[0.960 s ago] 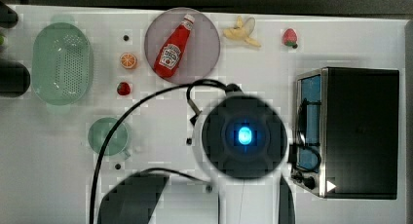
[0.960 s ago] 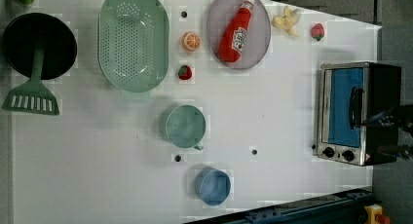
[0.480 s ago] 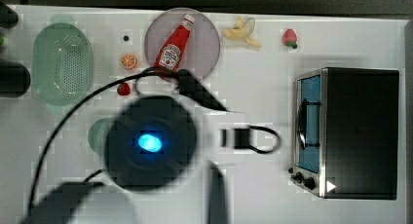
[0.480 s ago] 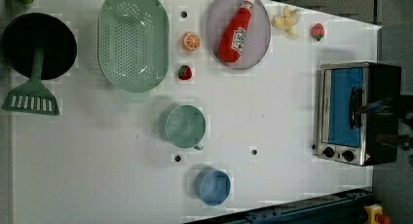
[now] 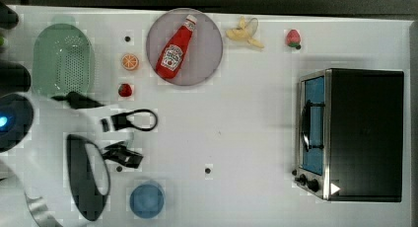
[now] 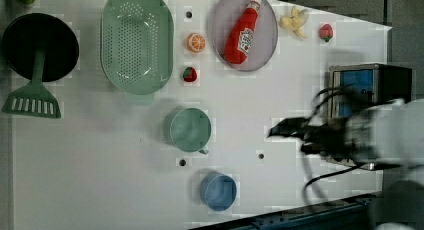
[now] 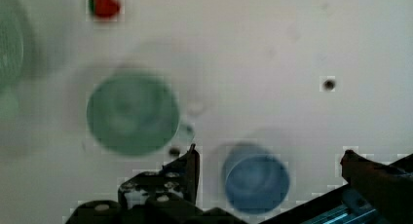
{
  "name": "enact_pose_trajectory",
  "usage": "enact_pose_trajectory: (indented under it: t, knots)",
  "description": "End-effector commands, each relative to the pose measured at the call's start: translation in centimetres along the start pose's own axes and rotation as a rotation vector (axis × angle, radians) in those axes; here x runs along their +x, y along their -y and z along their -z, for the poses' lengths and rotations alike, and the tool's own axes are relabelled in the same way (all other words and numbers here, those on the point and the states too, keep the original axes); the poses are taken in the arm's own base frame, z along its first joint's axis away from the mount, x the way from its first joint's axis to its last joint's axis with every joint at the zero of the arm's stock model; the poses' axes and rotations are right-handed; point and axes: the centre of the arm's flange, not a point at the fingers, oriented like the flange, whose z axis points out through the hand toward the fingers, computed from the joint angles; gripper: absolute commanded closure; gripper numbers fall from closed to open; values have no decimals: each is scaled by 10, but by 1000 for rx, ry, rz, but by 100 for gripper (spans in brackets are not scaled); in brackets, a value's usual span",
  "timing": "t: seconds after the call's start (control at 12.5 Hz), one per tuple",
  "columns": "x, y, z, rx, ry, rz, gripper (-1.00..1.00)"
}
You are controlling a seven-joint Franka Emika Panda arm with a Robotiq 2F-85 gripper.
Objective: Drag mug left to right.
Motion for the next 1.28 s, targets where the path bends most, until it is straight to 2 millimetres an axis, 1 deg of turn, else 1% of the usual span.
enact_pose_trajectory:
  t: [0.08, 0.4, 0.56, 0.72, 0.88, 1.04, 1.28]
  knots:
    - [1, 11, -39, 7, 1, 77, -100]
    - [6, 40, -114, 49, -3, 150, -100]
    - [9, 48, -152, 28, -21, 216, -100]
    - [13, 56, -184, 34, -27, 263, -100]
    - [17, 64, -211, 66, -30, 292, -100]
    - [21, 68, -232, 76, -53, 340, -100]
    - [29, 64, -257, 57, -70, 387, -100]
